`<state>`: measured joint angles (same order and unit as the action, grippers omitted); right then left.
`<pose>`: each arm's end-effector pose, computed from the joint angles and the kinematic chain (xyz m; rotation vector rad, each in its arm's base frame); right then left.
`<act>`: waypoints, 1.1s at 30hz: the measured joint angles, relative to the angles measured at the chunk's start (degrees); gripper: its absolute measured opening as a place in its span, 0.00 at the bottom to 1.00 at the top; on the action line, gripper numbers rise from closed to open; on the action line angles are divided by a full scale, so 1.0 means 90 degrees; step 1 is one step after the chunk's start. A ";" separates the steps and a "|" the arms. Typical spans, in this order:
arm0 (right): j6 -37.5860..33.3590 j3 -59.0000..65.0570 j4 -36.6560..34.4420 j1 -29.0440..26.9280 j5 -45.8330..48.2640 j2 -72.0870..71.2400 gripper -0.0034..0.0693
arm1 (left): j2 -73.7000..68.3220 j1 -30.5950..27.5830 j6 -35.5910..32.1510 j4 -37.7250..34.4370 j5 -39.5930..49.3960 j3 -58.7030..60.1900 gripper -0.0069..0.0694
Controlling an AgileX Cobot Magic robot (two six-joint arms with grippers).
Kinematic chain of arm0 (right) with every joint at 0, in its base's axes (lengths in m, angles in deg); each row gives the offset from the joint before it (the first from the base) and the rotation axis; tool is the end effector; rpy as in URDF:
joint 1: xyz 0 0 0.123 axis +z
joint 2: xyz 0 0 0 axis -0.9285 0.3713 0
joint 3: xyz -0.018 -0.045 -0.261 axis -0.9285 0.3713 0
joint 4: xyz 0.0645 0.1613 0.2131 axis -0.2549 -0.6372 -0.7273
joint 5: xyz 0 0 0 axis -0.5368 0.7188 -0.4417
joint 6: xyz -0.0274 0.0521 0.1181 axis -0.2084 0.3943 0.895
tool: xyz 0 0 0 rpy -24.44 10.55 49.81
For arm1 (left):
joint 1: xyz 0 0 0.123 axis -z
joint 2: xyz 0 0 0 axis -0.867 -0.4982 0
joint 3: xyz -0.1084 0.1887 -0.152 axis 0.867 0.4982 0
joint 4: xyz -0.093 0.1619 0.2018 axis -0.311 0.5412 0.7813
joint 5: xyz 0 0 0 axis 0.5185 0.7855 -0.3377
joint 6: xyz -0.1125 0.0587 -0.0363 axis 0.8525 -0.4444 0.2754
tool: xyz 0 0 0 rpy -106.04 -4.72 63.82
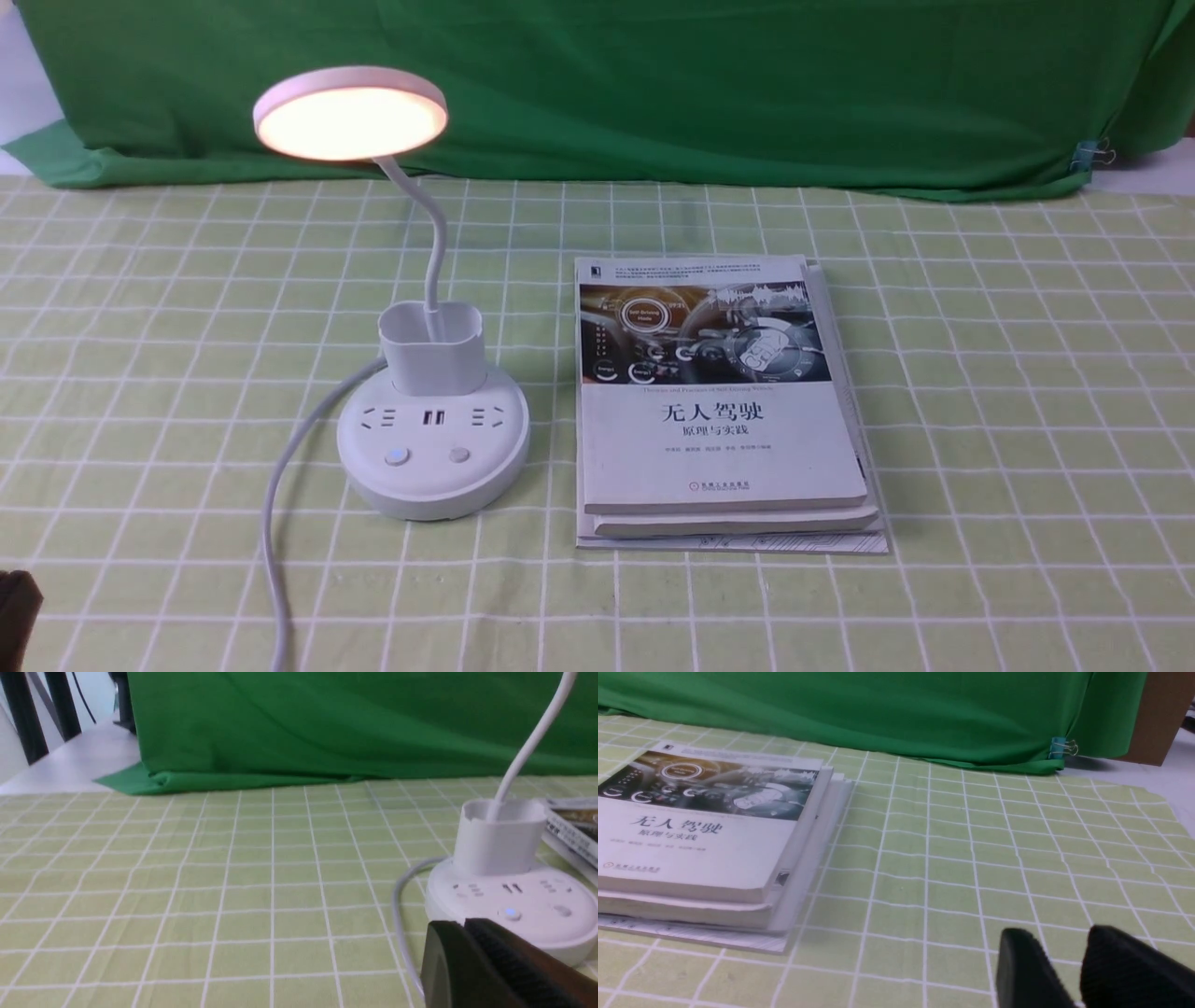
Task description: Turn on the table lamp on the green coffee tablecloth with your hand.
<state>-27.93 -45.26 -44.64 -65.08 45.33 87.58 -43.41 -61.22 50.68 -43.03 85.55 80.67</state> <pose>0.1390 0.0100 0.1801 -0.1693 1.7207 -0.0365 0.1400 -0.0023 0.1860 0.0688 1.7038 0.0311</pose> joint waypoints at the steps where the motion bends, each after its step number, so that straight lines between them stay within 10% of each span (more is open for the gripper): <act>1: 0.0000 0.0000 0.0000 0.0000 0.0000 0.0000 0.38 | 0.0016 0.0000 0.0027 -0.0035 0.0078 0.0002 0.11; 33: 0.0000 0.0000 0.0000 0.0000 0.0000 0.0000 0.38 | 0.0022 0.0000 0.0045 -0.0090 0.0118 0.0007 0.11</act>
<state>-27.93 -45.26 -44.64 -65.08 45.33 87.58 -43.21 -61.22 51.09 -43.84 86.62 80.73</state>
